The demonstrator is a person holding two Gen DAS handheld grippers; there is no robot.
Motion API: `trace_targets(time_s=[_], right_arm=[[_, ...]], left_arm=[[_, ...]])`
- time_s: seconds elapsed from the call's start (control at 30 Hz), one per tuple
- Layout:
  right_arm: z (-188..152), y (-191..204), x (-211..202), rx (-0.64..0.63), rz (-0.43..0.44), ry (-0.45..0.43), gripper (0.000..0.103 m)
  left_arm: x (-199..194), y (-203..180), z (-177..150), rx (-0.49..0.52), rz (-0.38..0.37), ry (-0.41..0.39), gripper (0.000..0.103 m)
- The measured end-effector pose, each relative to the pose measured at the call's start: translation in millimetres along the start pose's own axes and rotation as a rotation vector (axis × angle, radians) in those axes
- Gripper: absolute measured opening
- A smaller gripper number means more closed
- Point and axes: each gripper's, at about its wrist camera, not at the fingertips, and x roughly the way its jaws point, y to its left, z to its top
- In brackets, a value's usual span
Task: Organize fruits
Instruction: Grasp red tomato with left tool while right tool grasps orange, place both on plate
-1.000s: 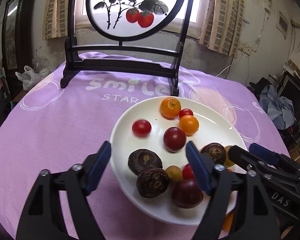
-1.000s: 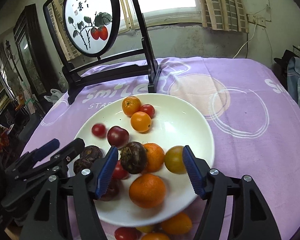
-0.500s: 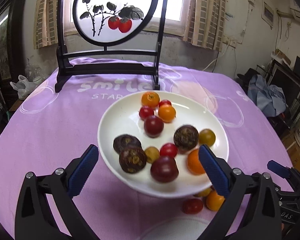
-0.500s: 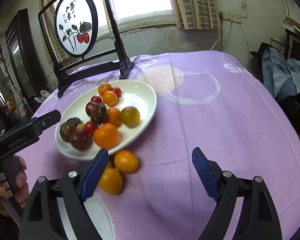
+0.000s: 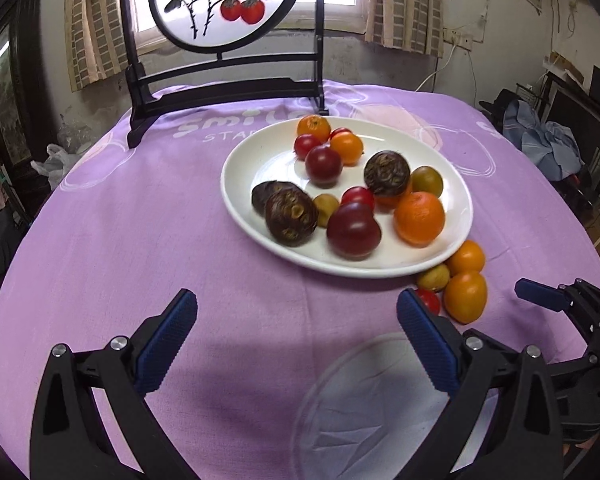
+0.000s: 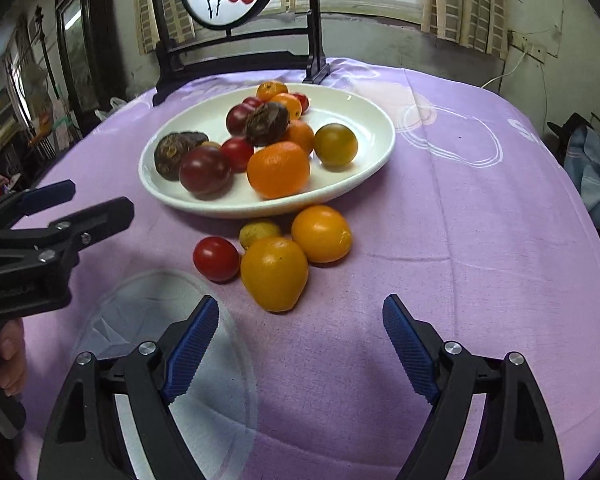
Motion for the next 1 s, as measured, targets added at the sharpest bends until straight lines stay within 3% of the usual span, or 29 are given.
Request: trace_targets(time_s=[0.13, 0.27, 0.33, 0.73, 0.9, 0.97, 1.0], right_arm=[[2, 11, 11, -0.048, -0.034, 0.026, 0.065], [10, 13, 21, -0.042, -0.041, 0.036, 0.06], [15, 14, 25, -0.036, -0.031, 0.041, 0.038], [-10, -30, -12, 0.079, -0.01, 0.02, 0.038], [-15, -52, -17, 0.149, -0.006, 0.019, 0.038], [-16, -58, -21, 0.171, 0.008, 0.009, 0.038], [-16, -59, -22, 0.175, 0.012, 0.005, 0.038]], left_arm=[[5, 12, -2, -0.046, -0.018, 0.017, 0.098], [9, 17, -3, -0.062, -0.027, 0.026, 0.098], [10, 17, -4, -0.063, -0.033, 0.03, 0.098], [13, -19, -16, 0.018, -0.097, 0.053, 0.098], [16, -50, -24, 0.135, -0.07, 0.041, 0.098], [19, -64, -25, 0.196, -0.059, 0.031, 0.087], [23, -70, -25, 0.221, -0.063, 0.04, 0.075]])
